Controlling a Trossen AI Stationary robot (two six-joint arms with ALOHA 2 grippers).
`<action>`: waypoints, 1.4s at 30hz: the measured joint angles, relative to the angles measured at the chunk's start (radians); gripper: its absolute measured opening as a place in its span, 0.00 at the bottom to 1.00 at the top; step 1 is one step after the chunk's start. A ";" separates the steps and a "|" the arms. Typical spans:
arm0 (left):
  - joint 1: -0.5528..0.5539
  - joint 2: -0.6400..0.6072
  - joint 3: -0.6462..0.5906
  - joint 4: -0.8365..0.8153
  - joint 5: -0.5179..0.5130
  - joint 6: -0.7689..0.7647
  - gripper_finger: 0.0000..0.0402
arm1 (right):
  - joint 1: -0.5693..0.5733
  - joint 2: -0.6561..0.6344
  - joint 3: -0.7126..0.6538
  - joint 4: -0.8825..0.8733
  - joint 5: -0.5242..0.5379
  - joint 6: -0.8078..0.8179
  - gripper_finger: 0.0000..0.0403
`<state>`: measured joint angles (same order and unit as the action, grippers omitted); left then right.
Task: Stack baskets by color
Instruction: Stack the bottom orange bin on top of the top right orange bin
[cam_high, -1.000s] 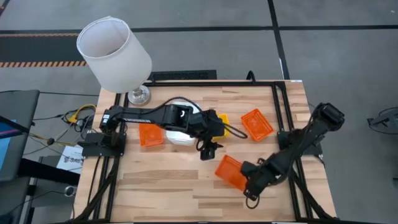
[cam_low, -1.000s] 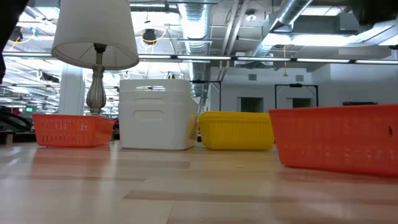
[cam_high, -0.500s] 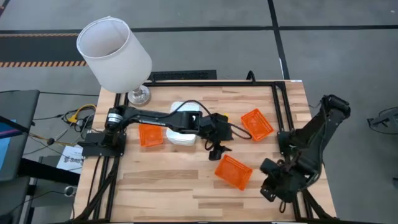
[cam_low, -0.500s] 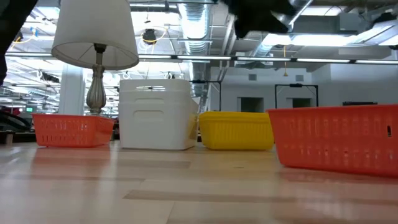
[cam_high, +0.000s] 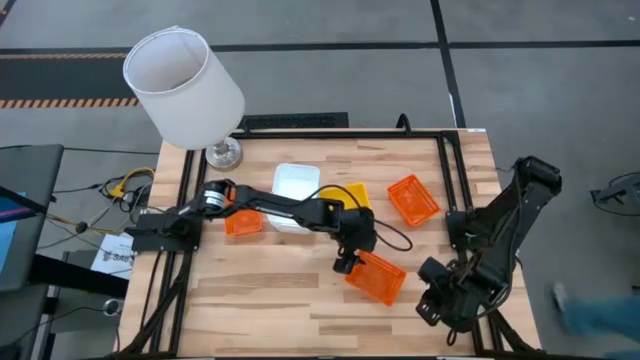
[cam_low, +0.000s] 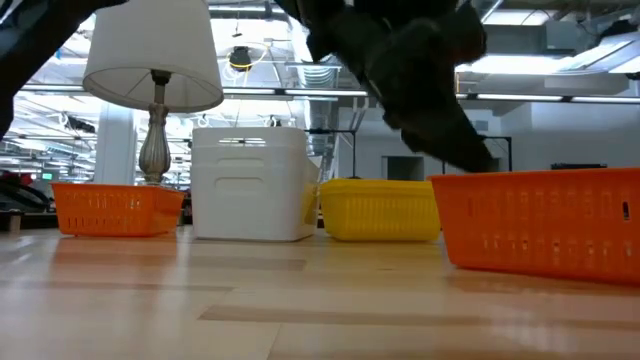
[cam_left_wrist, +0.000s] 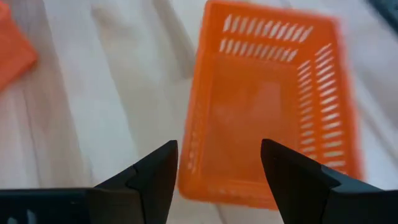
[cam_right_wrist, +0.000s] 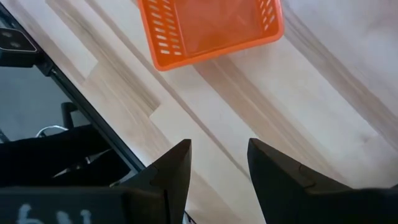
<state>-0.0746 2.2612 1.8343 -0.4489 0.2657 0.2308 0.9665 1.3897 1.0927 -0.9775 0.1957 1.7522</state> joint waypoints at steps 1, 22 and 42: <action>0.000 0.003 -0.001 -0.007 -0.017 -0.006 0.54 | 0.000 0.002 0.000 0.001 0.000 0.004 0.45; -0.019 0.052 -0.001 -0.131 -0.124 -0.032 0.14 | -0.049 0.004 0.000 -0.030 0.050 0.001 0.45; -0.026 -0.224 0.003 -0.513 -0.189 -0.428 0.00 | -0.516 -0.068 -0.001 -0.563 0.409 0.026 0.44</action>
<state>-0.1001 2.0373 1.8374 -0.9621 0.0763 -0.1976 0.4503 1.3221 1.0920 -1.5400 0.6052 1.7780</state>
